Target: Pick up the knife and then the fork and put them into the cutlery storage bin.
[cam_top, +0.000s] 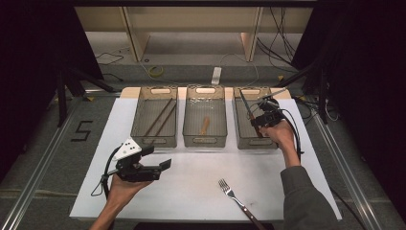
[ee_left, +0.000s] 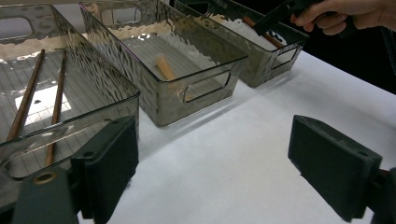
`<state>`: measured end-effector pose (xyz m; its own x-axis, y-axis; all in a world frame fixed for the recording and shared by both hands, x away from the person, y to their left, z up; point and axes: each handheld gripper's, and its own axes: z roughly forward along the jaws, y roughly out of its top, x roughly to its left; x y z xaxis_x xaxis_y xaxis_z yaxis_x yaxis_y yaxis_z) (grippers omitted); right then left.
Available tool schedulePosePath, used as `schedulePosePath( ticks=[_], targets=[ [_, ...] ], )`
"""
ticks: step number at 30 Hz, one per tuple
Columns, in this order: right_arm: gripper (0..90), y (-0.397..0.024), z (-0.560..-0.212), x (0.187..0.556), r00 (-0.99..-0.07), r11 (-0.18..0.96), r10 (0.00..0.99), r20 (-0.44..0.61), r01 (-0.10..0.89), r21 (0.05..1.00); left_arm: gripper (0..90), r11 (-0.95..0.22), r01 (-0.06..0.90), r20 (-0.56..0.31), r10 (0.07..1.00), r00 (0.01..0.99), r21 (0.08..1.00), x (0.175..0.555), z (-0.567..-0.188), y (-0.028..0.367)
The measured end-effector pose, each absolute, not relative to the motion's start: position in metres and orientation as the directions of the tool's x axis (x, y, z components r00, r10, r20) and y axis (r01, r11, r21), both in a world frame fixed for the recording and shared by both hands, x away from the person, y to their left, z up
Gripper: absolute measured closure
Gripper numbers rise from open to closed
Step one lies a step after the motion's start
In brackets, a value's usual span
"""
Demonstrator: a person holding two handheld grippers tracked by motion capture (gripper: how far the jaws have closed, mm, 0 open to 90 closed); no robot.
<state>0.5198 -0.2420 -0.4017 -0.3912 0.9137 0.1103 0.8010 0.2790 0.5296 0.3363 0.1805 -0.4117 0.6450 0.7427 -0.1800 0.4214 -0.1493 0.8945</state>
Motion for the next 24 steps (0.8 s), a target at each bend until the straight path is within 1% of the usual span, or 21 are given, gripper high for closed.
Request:
schedulePosePath(
  ticks=[1,2,5,7,11,17,24],
  targets=[
    [57.6,-0.242,-0.402,0.52,-0.39,0.276,0.913,0.117,0.804,0.527,15.4,-0.15,0.421,-0.179,0.742,0.646,0.895,0.336,-0.412,0.181],
    [54.4,-0.242,-0.401,0.52,-0.394,0.279,0.91,0.125,0.809,0.518,15.4,-0.146,0.421,-0.182,0.744,0.643,0.895,0.336,-0.412,0.18],
    [48.2,-0.238,-0.397,0.514,-0.416,0.329,0.907,0.058,0.791,0.516,15.4,-0.151,0.423,-0.18,0.743,0.645,0.893,0.337,-0.412,0.18],
    [44.8,-0.235,-0.392,0.507,-0.44,0.355,0.897,0.045,0.777,0.519,15.3,-0.151,0.424,-0.18,0.743,0.644,0.893,0.337,-0.412,0.18],
    [40.8,-0.233,-0.383,0.488,-0.501,0.395,0.863,0.065,0.749,0.532,15.3,-0.151,0.422,-0.179,0.743,0.645,0.894,0.337,-0.412,0.18],
    [36.2,-0.23,-0.38,0.444,-0.591,0.468,0.804,0.064,0.697,0.544,15.3,-0.156,0.424,-0.176,0.745,0.644,0.892,0.336,-0.412,0.18],
    [33.1,-0.229,-0.389,0.405,-0.63,0.48,0.771,0.088,0.667,0.569,15.3,-0.155,0.423,-0.175,0.746,0.643,0.893,0.337,-0.412,0.18]
  ],
)
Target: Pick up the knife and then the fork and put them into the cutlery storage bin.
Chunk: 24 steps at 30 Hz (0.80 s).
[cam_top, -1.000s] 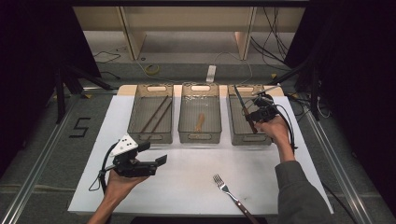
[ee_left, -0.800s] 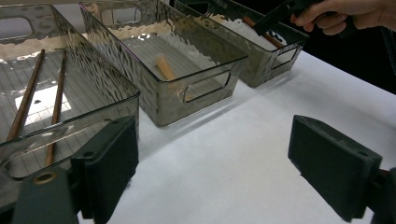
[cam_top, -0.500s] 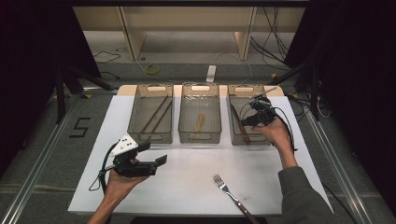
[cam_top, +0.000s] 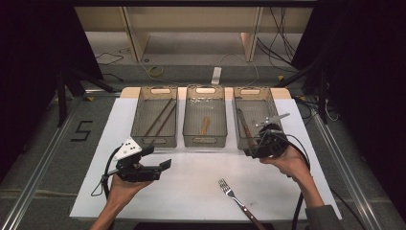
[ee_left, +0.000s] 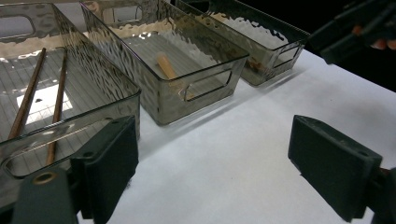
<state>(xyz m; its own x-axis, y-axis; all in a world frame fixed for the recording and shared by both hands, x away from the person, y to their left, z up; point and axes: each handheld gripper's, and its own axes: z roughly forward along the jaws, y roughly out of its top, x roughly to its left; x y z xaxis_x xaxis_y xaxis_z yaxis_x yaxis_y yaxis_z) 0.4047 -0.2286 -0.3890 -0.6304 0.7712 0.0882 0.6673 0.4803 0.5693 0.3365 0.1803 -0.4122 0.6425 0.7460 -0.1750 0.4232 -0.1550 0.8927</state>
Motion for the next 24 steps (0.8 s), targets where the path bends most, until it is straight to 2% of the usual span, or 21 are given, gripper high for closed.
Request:
schedulePosePath(
  ticks=[10,24],
  targets=[
    [32.2,-0.217,-0.406,0.358,-0.719,0.58,0.689,0.095,0.625,0.522,15.3,-0.159,0.422,-0.172,0.745,0.645,0.893,0.336,-0.412,0.18],
    [31.3,-0.213,-0.433,0.319,-0.768,0.663,0.632,0.107,0.607,0.439,15.3,-0.162,0.423,-0.17,0.745,0.645,0.892,0.336,-0.412,0.18]
  ],
)
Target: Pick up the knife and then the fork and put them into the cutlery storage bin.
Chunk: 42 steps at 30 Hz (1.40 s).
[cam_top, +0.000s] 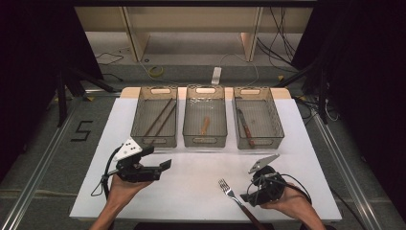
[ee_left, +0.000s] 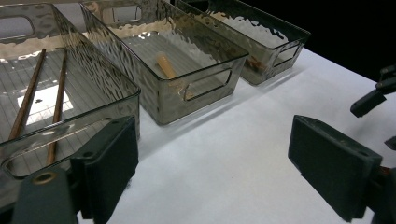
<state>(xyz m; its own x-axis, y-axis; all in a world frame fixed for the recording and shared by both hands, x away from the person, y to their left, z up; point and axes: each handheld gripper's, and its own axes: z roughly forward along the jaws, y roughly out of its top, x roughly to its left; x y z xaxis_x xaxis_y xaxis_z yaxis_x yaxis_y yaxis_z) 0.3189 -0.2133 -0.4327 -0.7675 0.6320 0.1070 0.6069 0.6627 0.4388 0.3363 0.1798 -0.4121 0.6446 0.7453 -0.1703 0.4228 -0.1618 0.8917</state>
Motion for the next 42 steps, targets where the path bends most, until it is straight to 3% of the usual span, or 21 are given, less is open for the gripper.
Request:
schedulePosePath(
  ticks=[9,23,42],
  targets=[
    [34.6,-0.206,-0.443,0.304,-0.793,0.711,0.603,0.087,0.584,0.391,15.3,-0.161,0.426,-0.174,0.745,0.644,0.89,0.336,-0.412,0.179],
    [47.0,-0.2,-0.453,0.293,-0.824,0.771,0.563,0.058,0.55,0.322,15.2,-0.159,0.428,-0.177,0.744,0.645,0.89,0.336,-0.412,0.179],
    [69.9,-0.195,-0.457,0.29,-0.836,0.806,0.548,0.0,0.529,0.265,15.2,-0.161,0.429,-0.176,0.745,0.644,0.889,0.336,-0.412,0.18]
  ],
)
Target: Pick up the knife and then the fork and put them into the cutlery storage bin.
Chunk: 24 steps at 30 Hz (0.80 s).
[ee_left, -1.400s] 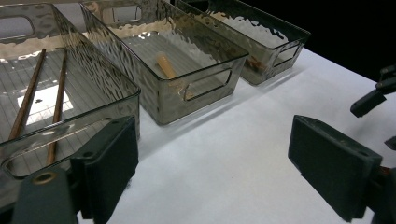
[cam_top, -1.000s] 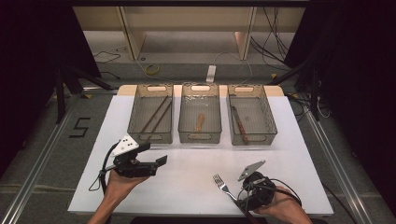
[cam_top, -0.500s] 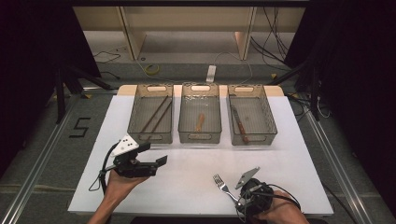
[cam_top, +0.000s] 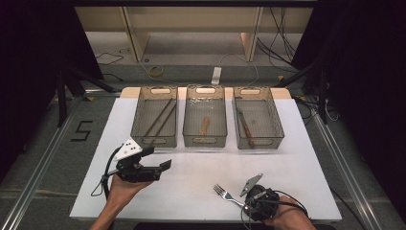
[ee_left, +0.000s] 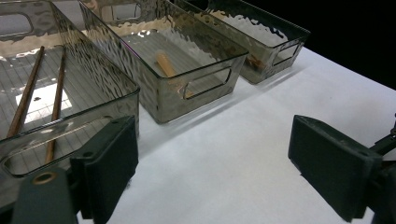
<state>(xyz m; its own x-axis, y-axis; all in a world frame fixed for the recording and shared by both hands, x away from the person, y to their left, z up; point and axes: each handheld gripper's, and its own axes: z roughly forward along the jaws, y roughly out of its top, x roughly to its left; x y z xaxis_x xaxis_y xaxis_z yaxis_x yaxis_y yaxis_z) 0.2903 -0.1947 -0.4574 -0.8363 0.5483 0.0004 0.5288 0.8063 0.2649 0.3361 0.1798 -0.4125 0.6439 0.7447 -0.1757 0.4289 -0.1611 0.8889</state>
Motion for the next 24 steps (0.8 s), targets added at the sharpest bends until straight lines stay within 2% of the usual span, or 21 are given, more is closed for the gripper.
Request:
schedulePosePath(
  ticks=[7,24],
  targets=[
    [76.1,-0.1939,-0.4572,0.2917,-0.837,0.81,0.547,-0.001,0.529,0.253,15.2,-0.159,0.428,-0.177,0.745,0.644,0.89,0.3359,-0.4124,0.1799],
    [77.7,-0.1957,-0.4531,0.2957,-0.844,0.817,0.536,0.003,0.52,0.25,15.2,-0.157,0.426,-0.176,0.746,0.642,0.891,0.3359,-0.4123,0.1804]
  ],
)
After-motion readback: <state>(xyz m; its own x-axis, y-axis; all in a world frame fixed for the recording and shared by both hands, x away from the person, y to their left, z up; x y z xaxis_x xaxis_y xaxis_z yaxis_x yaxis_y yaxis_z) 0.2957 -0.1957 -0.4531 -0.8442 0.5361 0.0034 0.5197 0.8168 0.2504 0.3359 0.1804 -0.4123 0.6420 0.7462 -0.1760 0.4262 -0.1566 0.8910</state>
